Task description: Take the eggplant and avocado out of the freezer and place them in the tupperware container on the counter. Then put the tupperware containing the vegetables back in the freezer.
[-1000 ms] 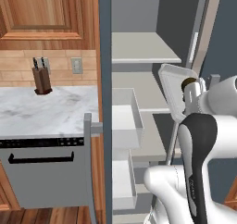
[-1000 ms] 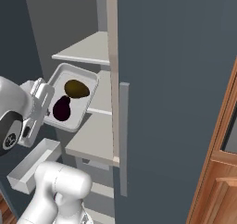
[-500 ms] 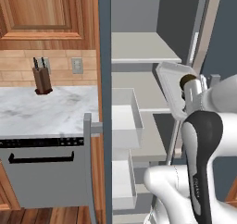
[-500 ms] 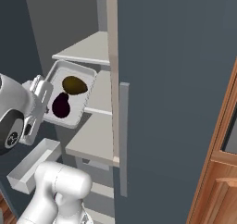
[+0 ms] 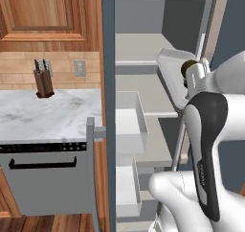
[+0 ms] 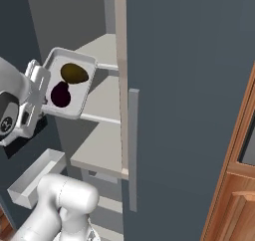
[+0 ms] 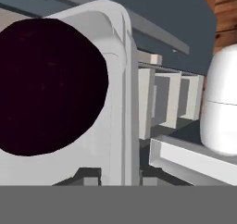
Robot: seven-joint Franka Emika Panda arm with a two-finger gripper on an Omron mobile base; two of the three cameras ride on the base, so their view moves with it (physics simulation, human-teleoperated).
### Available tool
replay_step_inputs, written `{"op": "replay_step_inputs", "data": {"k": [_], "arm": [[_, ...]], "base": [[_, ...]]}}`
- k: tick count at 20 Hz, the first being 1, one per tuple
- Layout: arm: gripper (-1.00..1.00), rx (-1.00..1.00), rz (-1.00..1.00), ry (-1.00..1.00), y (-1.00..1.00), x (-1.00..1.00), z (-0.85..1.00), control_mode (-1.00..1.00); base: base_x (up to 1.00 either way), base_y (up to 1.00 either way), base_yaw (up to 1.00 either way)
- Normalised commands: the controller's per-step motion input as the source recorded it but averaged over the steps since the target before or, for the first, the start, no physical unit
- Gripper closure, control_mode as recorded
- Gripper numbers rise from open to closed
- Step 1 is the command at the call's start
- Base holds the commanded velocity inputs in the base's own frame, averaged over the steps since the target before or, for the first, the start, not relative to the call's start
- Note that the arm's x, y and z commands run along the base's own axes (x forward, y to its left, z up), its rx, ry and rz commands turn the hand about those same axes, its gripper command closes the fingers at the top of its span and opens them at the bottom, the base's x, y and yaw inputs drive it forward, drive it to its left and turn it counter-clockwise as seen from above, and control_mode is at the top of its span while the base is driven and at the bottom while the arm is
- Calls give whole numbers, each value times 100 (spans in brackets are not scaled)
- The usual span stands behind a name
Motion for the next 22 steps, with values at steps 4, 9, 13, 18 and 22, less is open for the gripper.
{"op": "replay_step_inputs", "data": {"k": [4,9,13,18,22], "arm": [[100,-10,1,0,1,63,14,-100],[100,-11,4,0,-7,95,0,-100],[100,-11,4,0,-8,93,0,-100],[100,-8,1,0,-15,86,0,-100],[100,-1,3,1,-17,90,9,-100]], "base": [[0,0,0],[0,0,0],[0,0,0],[0,0,0],[0,0,0]]}}
